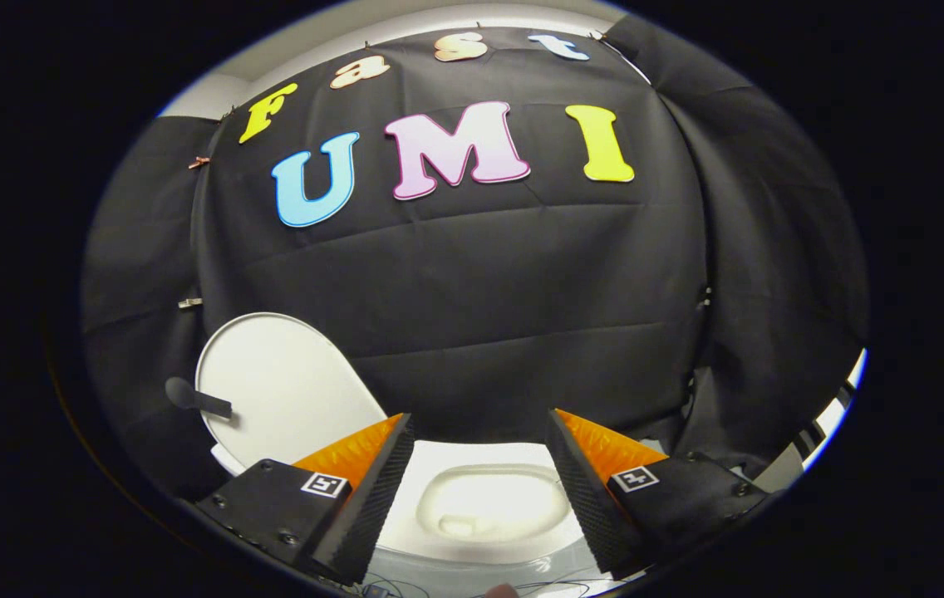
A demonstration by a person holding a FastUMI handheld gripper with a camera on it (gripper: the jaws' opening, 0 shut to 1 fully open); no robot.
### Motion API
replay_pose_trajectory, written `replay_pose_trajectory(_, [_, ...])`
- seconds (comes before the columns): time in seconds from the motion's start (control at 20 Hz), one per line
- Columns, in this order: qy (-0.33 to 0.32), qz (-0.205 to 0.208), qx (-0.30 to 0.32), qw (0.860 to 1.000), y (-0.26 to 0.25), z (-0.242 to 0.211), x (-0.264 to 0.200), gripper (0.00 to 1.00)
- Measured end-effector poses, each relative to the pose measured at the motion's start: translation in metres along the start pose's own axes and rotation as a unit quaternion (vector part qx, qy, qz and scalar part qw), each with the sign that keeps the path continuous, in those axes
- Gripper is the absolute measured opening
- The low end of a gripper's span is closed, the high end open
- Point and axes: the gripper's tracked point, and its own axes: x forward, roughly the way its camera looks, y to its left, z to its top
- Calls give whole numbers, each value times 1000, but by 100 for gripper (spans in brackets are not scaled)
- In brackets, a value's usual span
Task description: Open the toilet lid.
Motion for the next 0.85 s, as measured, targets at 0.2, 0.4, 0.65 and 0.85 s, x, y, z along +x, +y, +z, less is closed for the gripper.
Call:
replay_pose_trajectory(0.2, [8,1,5,1000,1,-8,0,99])
replay_pose_trajectory(0.4, [16,-3,0,1000,-1,-12,0,99])
replay_pose_trajectory(0.65, [22,-4,10,1000,-3,-15,-1,99])
replay_pose_trajectory(0.85, [20,-6,4,1000,-4,-13,-4,99])
